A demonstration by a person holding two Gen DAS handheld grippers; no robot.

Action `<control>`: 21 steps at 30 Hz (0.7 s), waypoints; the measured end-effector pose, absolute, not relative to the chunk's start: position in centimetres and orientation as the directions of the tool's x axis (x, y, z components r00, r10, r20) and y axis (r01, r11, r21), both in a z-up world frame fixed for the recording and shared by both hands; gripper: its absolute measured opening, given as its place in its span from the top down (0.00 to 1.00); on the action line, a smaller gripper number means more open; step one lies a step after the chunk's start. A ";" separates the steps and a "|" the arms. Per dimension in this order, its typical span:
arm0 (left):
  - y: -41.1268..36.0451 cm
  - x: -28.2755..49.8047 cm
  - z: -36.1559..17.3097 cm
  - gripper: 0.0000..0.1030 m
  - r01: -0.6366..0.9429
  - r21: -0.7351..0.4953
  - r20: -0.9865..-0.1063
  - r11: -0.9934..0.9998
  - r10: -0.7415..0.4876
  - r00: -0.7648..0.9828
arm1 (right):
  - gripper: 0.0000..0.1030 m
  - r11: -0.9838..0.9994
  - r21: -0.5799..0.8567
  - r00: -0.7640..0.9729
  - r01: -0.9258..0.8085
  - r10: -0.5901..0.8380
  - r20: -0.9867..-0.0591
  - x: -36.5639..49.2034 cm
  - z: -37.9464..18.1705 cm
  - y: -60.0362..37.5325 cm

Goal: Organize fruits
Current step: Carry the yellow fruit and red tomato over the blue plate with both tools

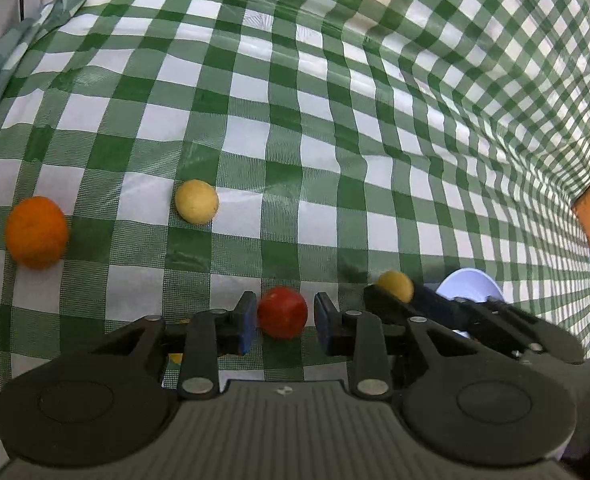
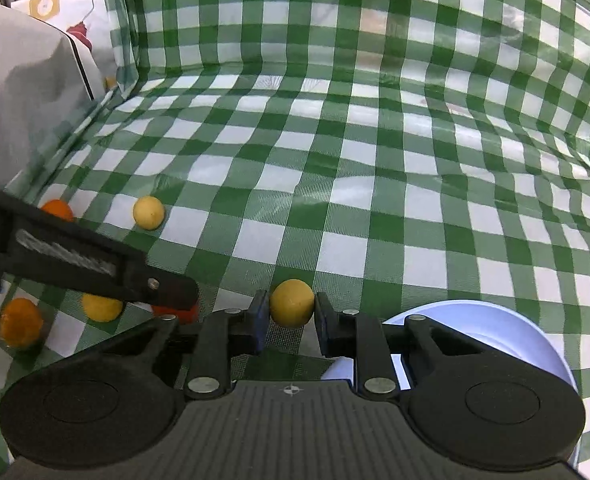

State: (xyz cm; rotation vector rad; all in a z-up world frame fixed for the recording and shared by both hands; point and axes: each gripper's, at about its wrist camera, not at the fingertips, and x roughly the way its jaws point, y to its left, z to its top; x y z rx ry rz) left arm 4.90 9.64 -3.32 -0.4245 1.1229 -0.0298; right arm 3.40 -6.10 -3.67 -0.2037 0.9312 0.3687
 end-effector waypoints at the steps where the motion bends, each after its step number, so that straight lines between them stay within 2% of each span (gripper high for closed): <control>1: 9.6 4.9 -3.4 0.67 -0.187 -0.339 -0.868 0.922 -0.230 0.441 | 0.76 0.918 -0.015 0.544 -0.397 0.222 -0.810 3.3 -3.4 -6.2; 4: 9.4 5.2 -3.5 0.71 -0.182 -0.326 -0.871 0.928 -0.221 0.439 | 0.76 0.916 -0.024 0.552 -0.400 0.219 -0.805 3.0 -2.6 -6.5; 9: 9.4 4.9 -2.5 0.71 -0.183 -0.286 -0.862 0.941 -0.169 0.479 | 0.76 0.928 -0.001 0.552 -0.373 0.221 -0.804 2.4 -1.6 -7.6; 14: 8.2 3.5 -0.5 0.71 -0.181 -0.213 -0.787 0.960 -0.059 0.615 | 0.76 0.933 0.025 0.575 -0.359 0.243 -0.781 1.0 0.3 -8.4; 17: 6.9 2.3 -1.2 0.71 -0.171 -0.152 -0.733 0.973 0.005 0.680 | 0.76 0.939 0.029 0.588 -0.342 0.238 -0.773 0.3 1.0 -9.3; 21: 6.9 2.2 -3.0 0.71 -0.226 -0.148 -0.757 0.963 0.037 0.652 | 0.76 0.959 0.056 0.605 -0.280 0.221 -0.765 -0.2 1.4 -11.2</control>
